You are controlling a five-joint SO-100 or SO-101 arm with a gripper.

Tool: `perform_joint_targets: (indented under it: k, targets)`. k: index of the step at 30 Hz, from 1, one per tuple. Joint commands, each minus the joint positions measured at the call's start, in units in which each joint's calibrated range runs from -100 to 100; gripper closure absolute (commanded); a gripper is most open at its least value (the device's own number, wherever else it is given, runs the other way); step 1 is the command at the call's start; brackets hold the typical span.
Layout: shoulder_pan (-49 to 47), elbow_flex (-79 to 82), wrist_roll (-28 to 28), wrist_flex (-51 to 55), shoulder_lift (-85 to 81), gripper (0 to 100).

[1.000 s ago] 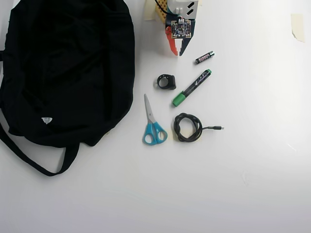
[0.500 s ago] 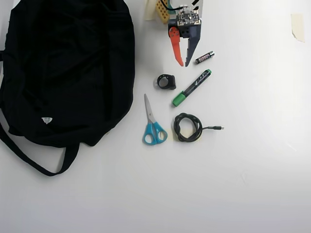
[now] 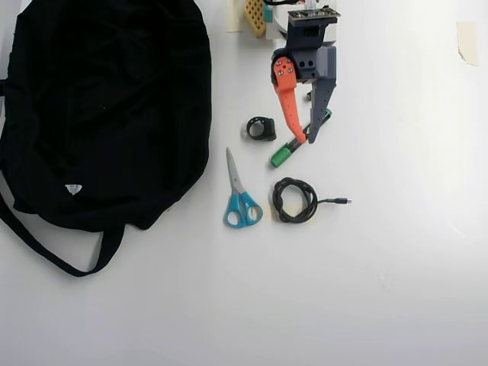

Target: Put the green marker into the black bag

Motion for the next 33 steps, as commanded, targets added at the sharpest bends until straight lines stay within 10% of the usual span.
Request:
perform_joint_targets:
  k: [1, 16, 33]
  targets:
    - [0.22, -15.69, 0.01, -1.64, 10.02, 98]
    - [2.84, -52.17, 0.43, -1.04, 36.90, 98]
    - [2.99, -47.14, 0.37, -1.55, 36.32, 98]
